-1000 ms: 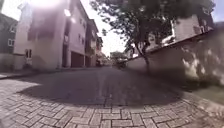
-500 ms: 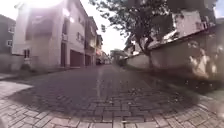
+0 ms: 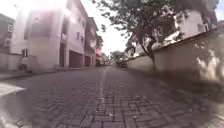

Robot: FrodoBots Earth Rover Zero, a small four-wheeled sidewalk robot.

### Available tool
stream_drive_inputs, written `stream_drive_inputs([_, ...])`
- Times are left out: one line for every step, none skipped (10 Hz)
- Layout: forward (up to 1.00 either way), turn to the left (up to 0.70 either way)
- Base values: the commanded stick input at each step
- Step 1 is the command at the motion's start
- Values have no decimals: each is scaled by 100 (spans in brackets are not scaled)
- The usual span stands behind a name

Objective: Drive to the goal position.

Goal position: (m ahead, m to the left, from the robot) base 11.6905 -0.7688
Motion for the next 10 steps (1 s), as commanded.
stream_drive_inputs([69,3])
stream_drive_inputs([69,3])
stream_drive_inputs([69,3])
stream_drive_inputs([69,3])
stream_drive_inputs([69,3])
stream_drive_inputs([69,3])
stream_drive_inputs([69,3])
stream_drive_inputs([69,3])
stream_drive_inputs([69,3])
stream_drive_inputs([69,3])
